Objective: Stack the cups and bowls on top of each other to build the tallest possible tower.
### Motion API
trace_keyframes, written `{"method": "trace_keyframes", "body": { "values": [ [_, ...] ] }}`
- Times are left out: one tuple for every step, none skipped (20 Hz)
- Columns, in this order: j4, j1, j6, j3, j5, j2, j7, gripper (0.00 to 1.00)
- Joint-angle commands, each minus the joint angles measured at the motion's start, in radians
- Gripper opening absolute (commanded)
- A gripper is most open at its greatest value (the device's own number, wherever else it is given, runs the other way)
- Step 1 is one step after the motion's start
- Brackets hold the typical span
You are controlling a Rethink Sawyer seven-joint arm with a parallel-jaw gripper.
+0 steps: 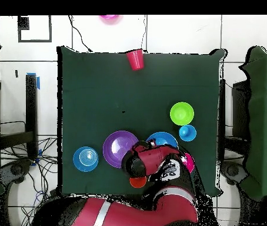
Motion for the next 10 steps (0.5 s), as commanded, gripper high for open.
{"method": "trace_keyframes", "body": {
  "values": [
    [0.085, -0.121, 0.082, 0.114, 0.066, -0.051, 0.138, 1.0],
    [0.088, -0.125, 0.082, 0.12, 0.068, -0.05, 0.137, 1.0],
    [0.089, -0.126, 0.085, 0.122, 0.071, -0.052, 0.133, 1.0],
    [0.089, -0.127, 0.088, 0.125, 0.073, -0.054, 0.129, 1.0],
    [0.087, -0.125, 0.096, 0.124, 0.077, -0.055, 0.124, 1.0],
    [0.085, -0.124, 0.094, 0.121, 0.078, -0.054, 0.124, 1.0],
    [0.083, -0.123, 0.092, 0.121, 0.078, -0.052, 0.121, 1.0],
    [0.084, -0.125, 0.089, 0.122, 0.081, -0.049, 0.123, 1.0],
    [0.083, -0.125, 0.082, 0.119, 0.083, -0.047, 0.128, 1.0],
    [0.08, -0.121, 0.072, 0.116, 0.076, -0.047, 0.123, 1.0]
  ]
}}
